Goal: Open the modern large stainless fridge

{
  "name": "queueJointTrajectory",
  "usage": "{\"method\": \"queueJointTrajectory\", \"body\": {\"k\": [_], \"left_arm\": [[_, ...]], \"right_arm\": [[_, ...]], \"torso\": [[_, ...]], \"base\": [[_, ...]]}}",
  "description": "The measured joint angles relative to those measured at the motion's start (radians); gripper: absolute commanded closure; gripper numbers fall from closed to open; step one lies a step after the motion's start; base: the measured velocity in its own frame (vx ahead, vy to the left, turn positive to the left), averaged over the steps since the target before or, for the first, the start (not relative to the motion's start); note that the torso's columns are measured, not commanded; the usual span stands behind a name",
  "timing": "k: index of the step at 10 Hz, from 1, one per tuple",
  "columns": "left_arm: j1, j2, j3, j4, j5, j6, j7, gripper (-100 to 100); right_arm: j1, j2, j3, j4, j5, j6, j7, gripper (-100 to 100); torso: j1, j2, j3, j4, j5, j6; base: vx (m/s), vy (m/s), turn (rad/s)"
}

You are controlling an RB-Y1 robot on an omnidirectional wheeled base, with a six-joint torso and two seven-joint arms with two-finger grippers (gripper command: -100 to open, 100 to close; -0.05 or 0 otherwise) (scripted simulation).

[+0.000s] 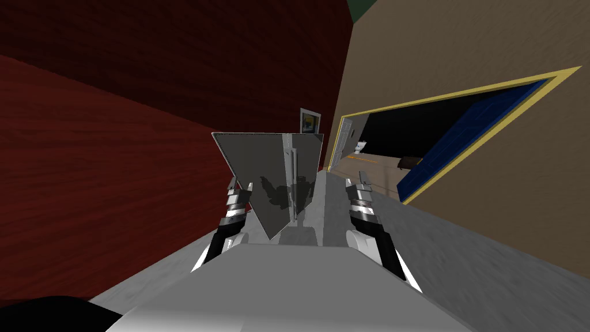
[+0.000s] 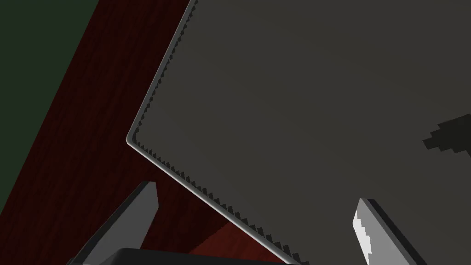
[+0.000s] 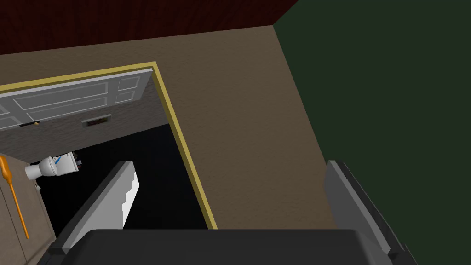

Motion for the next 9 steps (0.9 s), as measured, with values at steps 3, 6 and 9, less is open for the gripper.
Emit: {"method": "queueJointTrajectory", "body": {"k": [3, 6, 9], "left_arm": [[0.000, 0.000, 0.000, 0.000, 0.000, 0.000, 0.000, 0], [0.000, 0.000, 0.000, 0.000, 0.000, 0.000, 0.000, 0], [0.000, 0.000, 0.000, 0.000, 0.000, 0.000, 0.000, 0]], "right_arm": [[0.000, 0.000, 0.000, 0.000, 0.000, 0.000, 0.000, 0], [0.000, 0.000, 0.000, 0.000, 0.000, 0.000, 0.000, 0], [0.000, 0.000, 0.000, 0.000, 0.000, 0.000, 0.000, 0]], "torso": [[0.000, 0.175, -0.351, 0.176, 0.000, 0.000], [0.000, 0.396, -0.792, 0.396, 0.000, 0.000], [0.000, 0.618, -1.234, 0.617, 0.000, 0.000]], "base": [[0.000, 0.000, 0.000], [0.000, 0.000, 0.000], [0.000, 0.000, 0.000]]}}
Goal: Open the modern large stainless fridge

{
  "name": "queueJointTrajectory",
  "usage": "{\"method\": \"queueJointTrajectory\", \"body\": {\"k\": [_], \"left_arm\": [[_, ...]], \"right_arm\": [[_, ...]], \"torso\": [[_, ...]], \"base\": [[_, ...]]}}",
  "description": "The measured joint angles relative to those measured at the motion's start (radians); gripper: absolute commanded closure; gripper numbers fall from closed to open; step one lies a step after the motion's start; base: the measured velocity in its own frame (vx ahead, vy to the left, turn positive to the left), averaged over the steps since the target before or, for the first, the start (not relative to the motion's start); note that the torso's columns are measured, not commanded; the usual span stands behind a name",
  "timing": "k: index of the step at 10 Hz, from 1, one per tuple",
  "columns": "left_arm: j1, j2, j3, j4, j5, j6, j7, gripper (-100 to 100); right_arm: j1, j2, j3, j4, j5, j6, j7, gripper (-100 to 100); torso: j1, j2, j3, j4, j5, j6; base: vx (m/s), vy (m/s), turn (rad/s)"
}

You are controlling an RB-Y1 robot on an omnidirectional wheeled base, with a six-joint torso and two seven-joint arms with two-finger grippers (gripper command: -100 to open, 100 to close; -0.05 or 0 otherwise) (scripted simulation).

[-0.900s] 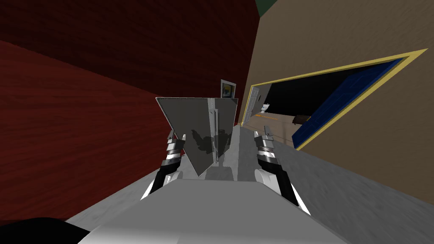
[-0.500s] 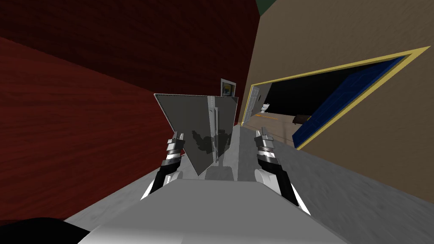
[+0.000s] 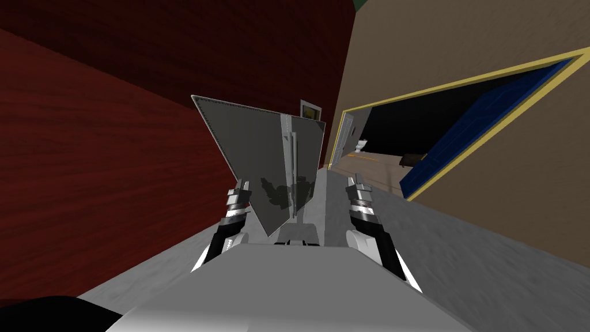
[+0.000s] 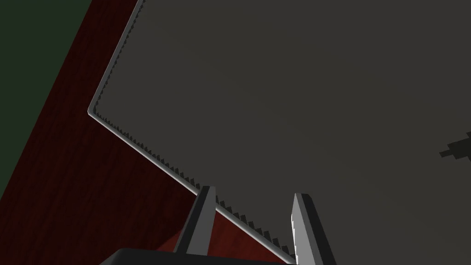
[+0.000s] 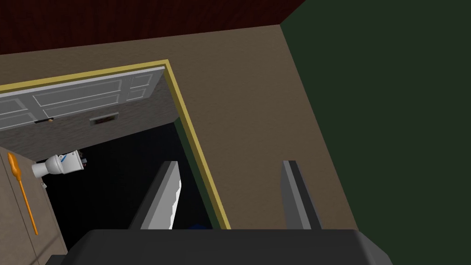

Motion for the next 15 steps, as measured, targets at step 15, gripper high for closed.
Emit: {"method": "queueJointTrajectory", "body": {"k": [15], "left_arm": [[-0.357, 0.203, 0.150, 0.071, -0.185, 0.299, 0.127, -100]], "right_arm": [[0.000, 0.000, 0.000, 0.001, 0.000, 0.000, 0.000, 0]], "torso": [[0.000, 0.121, -0.241, 0.121, 0.000, 0.000]], "base": [[-0.045, -0.049, -0.093]]}}
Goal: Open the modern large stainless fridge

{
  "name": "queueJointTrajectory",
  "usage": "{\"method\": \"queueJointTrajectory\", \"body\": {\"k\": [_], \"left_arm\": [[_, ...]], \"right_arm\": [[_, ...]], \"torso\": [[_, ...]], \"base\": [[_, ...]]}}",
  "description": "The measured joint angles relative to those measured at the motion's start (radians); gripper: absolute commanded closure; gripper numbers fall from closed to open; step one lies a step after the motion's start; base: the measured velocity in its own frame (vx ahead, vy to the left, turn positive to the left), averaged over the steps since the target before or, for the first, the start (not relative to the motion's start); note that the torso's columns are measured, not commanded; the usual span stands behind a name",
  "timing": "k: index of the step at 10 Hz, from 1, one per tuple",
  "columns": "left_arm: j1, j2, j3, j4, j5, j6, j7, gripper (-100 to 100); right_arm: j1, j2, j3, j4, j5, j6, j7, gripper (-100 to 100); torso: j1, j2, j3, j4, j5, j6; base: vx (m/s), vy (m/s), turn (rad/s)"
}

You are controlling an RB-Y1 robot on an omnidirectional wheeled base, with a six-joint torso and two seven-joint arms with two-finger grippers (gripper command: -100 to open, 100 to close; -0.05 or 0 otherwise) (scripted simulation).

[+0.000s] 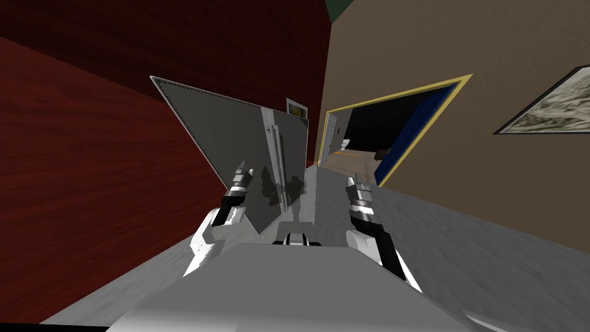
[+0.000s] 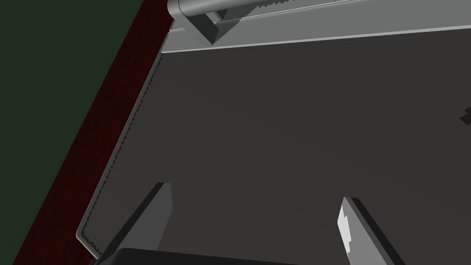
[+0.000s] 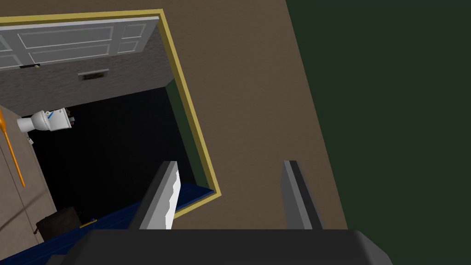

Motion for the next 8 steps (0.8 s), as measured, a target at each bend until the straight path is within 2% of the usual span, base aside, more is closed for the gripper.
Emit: {"method": "queueJointTrajectory", "body": {"k": [3, 8], "left_arm": [[-0.095, 0.036, 0.043, 0.028, -0.045, 0.080, 0.032, -100], [-0.244, 0.073, 0.100, 0.066, -0.118, 0.207, 0.075, -100]], "right_arm": [[0.000, 0.000, 0.000, 0.000, 0.000, 0.000, 0.000, 0], [0.000, 0.000, 0.000, 0.000, 0.000, 0.000, 0.000, 0]], "torso": [[0.000, -0.001, -0.001, 0.000, 0.000, 0.001], [0.000, 0.000, 0.000, 0.000, 0.000, 0.000]], "base": [[-0.033, -0.054, -0.085], [-0.026, -0.068, -0.107]]}}
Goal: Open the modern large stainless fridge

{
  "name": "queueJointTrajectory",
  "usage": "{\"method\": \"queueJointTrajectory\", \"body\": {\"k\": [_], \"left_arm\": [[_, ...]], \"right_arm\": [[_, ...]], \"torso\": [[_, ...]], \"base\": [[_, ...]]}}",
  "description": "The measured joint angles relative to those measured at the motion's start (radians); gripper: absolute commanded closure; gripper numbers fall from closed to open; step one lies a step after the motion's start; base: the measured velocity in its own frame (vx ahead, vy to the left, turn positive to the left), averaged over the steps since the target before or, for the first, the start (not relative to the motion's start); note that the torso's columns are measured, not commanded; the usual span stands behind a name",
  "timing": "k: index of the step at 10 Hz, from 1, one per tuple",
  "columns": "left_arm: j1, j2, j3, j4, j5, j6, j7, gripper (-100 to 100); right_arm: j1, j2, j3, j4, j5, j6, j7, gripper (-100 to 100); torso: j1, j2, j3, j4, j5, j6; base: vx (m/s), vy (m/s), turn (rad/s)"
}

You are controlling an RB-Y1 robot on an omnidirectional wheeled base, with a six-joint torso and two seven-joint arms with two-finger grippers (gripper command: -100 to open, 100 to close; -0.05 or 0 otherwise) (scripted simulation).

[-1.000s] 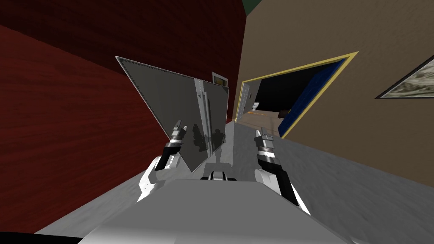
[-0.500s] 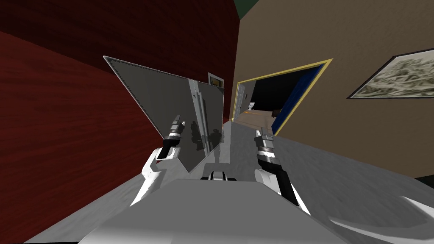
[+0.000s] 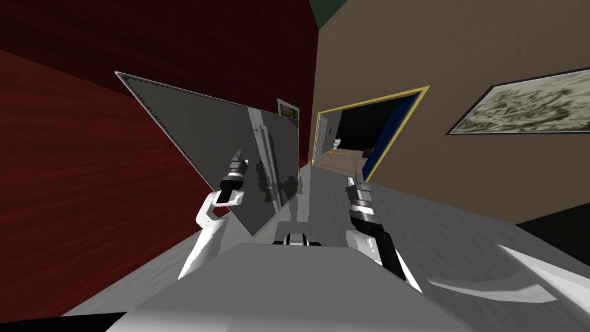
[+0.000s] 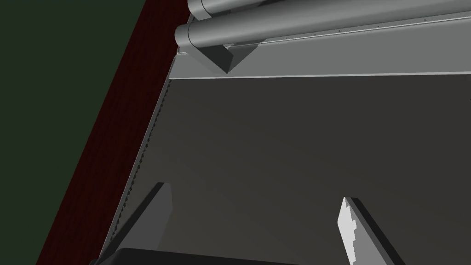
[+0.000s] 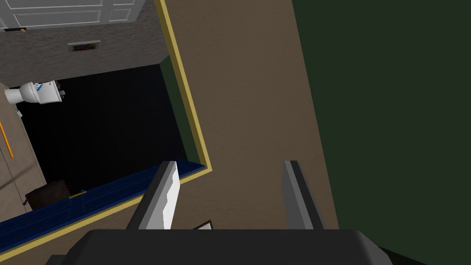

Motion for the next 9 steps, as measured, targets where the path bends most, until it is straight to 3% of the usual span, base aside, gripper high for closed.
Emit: {"method": "queueJointTrajectory", "body": {"k": [5, 9], "left_arm": [[-0.145, 0.044, 0.076, 0.056, -0.080, 0.122, 0.053, -100], [-0.251, 0.070, 0.115, 0.076, -0.123, 0.225, 0.083, -100]], "right_arm": [[0.000, 0.000, 0.000, 0.000, 0.000, 0.000, 0.000, 0], [0.000, 0.000, 0.000, 0.000, 0.000, 0.000, 0.000, 0]], "torso": [[0.000, -0.001, -0.001, 0.000, 0.000, 0.001], [0.002, -0.001, 0.000, 0.000, 0.001, 0.000]], "base": [[-0.016, -0.065, -0.096], [-0.005, -0.058, -0.080]]}}
